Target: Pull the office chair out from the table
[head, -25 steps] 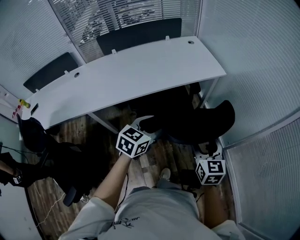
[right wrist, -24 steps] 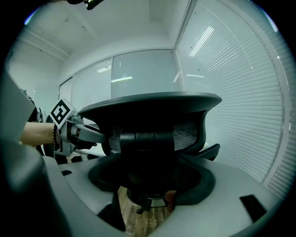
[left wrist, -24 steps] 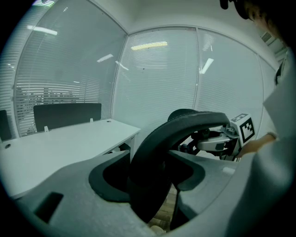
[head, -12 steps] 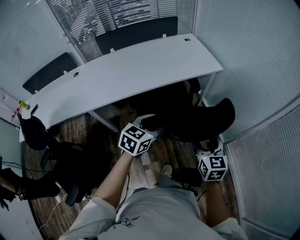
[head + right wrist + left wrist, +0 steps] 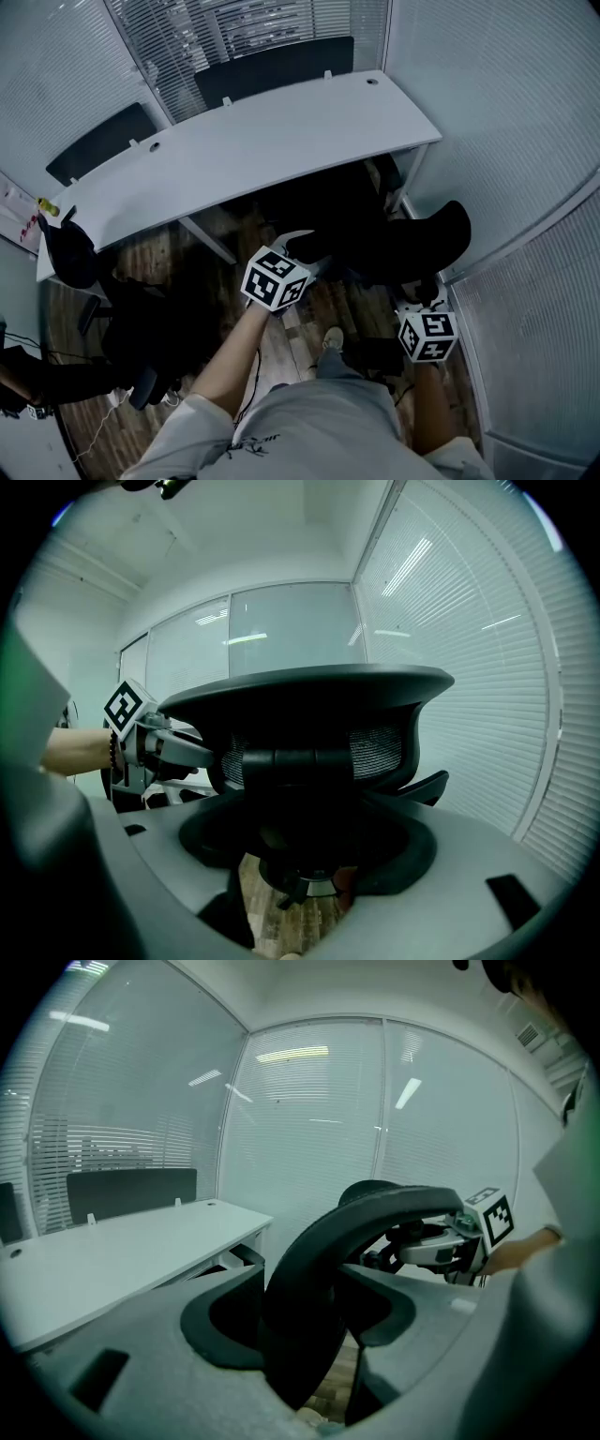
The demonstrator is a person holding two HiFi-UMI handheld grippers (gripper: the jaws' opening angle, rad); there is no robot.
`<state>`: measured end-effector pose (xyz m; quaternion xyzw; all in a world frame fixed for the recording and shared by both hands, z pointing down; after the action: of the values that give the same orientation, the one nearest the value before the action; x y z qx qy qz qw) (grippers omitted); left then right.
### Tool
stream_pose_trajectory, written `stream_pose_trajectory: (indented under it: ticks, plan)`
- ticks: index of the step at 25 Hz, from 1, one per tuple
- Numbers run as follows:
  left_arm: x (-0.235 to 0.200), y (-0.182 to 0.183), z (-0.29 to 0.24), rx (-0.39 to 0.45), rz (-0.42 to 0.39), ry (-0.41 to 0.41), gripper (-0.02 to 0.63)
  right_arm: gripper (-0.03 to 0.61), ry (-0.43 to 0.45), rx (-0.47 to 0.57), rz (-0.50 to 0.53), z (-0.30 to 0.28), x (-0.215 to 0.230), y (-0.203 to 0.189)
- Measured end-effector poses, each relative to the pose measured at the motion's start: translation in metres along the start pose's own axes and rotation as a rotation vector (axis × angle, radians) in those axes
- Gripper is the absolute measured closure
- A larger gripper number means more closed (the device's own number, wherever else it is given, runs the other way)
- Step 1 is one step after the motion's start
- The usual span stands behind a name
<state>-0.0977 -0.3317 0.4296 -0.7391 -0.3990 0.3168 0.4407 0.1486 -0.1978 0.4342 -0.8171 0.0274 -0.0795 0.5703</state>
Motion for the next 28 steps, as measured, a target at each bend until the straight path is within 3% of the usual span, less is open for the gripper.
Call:
stream_pose_trajectory:
  ticks: [15, 28]
  plan:
    - [0.047, -0.033, 0.031, -0.007, -0.023, -0.043, 0.374, 0.304, -0.030, 0.017, -0.014, 0.061, -0.025, -0.039]
    - [0.067, -0.032, 0.033, -0.009, -0.011, -0.066, 0.374, 0.302, -0.012, 0.020, -0.011, 0.080, -0.017, -0.042]
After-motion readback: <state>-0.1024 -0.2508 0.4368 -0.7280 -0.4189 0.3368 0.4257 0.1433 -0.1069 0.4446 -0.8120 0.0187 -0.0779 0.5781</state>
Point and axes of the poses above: the fingertips, and each gripper's own axes: z backward along the fingers, x to its right, y out of its top, the point moved 10 cm from there along z, backward along the fingers, and after that the axes turned 3 degrees about -z, right-handed, at the moved point
